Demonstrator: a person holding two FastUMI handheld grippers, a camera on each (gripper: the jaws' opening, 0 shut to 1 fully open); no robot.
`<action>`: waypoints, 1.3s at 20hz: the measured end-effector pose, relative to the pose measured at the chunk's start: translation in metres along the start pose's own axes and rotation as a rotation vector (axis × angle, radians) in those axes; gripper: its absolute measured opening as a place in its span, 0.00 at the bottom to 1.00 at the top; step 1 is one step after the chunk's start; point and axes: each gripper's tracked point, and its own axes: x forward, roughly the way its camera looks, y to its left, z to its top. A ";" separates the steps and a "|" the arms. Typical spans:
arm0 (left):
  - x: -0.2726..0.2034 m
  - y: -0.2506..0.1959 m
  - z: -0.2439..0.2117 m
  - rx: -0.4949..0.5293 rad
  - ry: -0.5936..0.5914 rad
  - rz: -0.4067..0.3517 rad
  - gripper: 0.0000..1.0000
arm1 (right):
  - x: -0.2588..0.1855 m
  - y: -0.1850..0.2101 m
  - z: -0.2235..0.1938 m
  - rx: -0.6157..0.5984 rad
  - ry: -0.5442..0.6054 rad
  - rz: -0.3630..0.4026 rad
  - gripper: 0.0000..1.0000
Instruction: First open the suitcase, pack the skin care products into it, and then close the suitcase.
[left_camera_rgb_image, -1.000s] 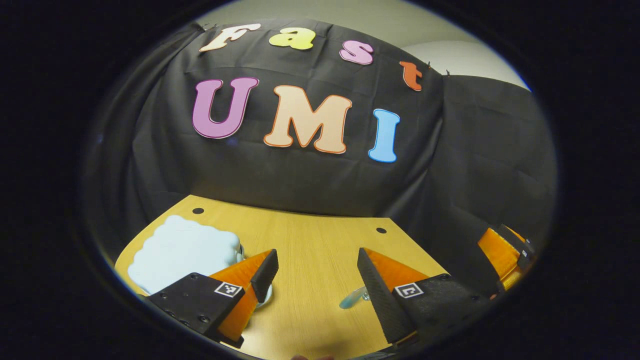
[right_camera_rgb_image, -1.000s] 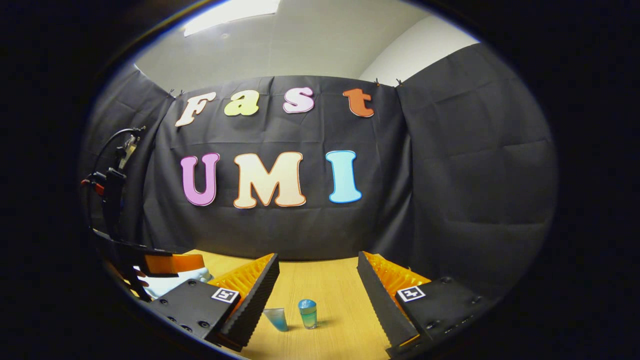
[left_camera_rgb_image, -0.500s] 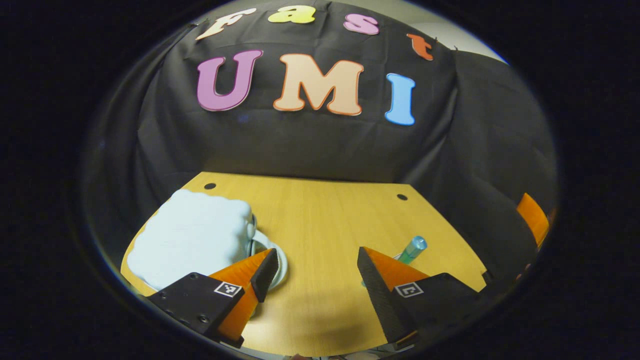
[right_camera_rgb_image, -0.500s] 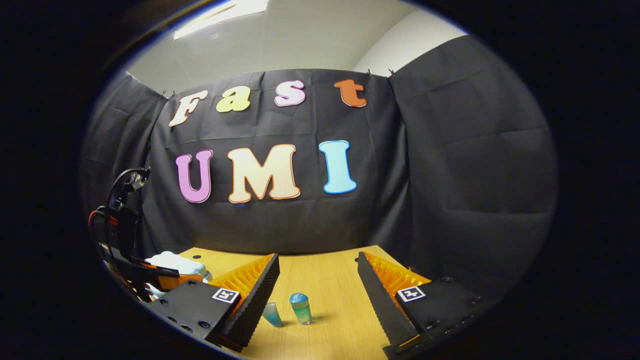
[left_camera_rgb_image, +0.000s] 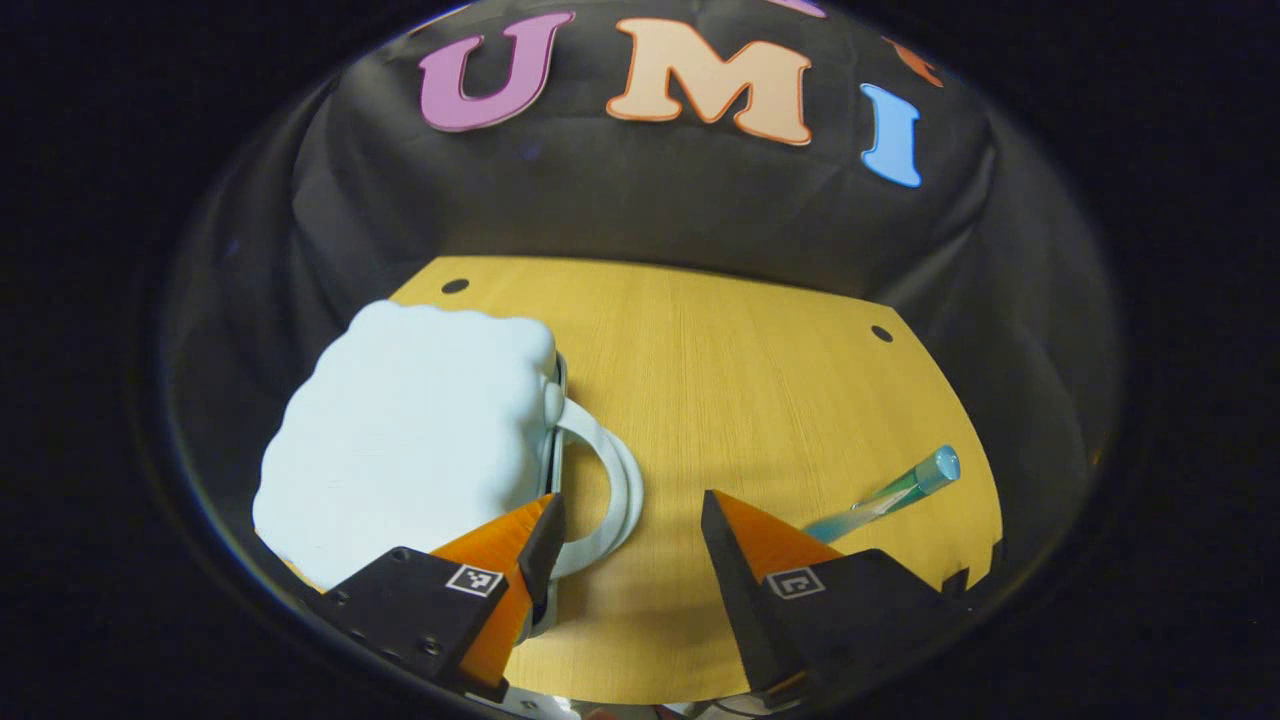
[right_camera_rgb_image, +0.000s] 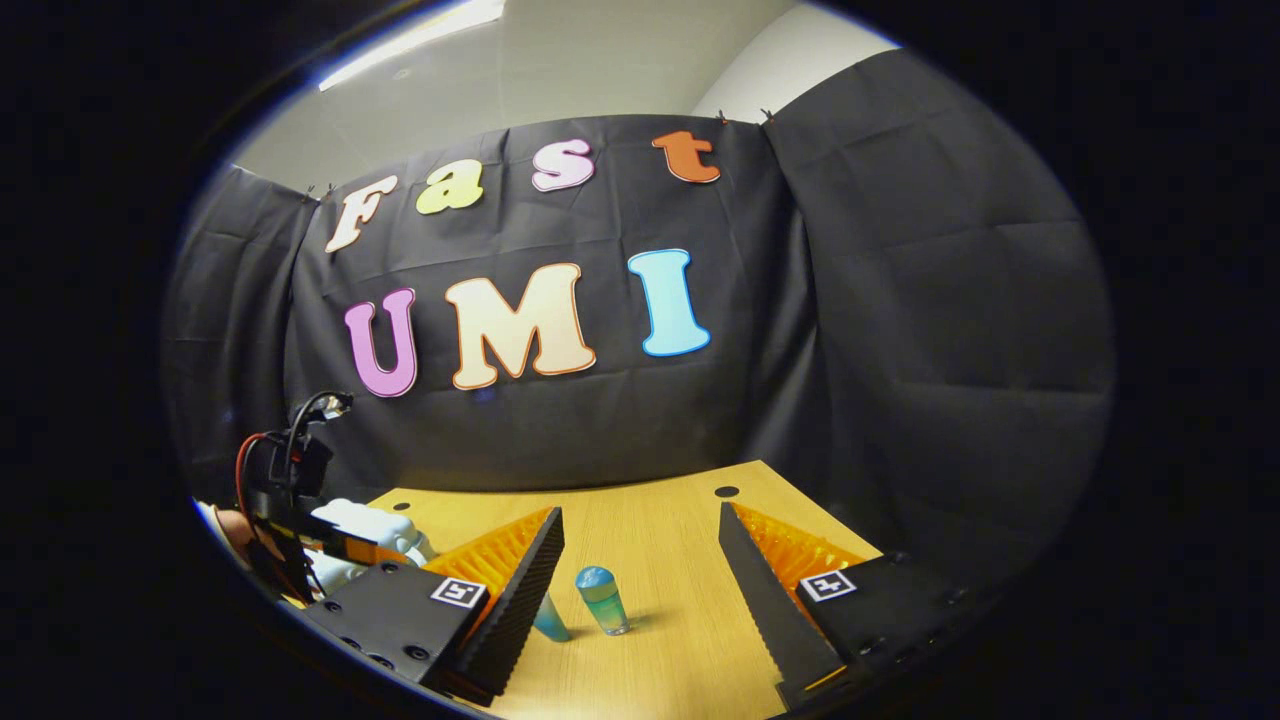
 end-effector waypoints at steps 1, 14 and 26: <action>0.005 0.001 0.001 -0.028 0.029 -0.008 0.83 | -0.001 0.001 -0.004 -0.001 0.009 0.005 0.98; 0.067 0.021 -0.020 -0.115 0.377 0.059 0.41 | -0.004 -0.019 -0.020 0.031 0.056 0.001 0.97; 0.087 0.021 -0.032 -0.140 0.462 0.059 0.07 | -0.009 -0.048 -0.024 0.026 0.073 -0.061 0.98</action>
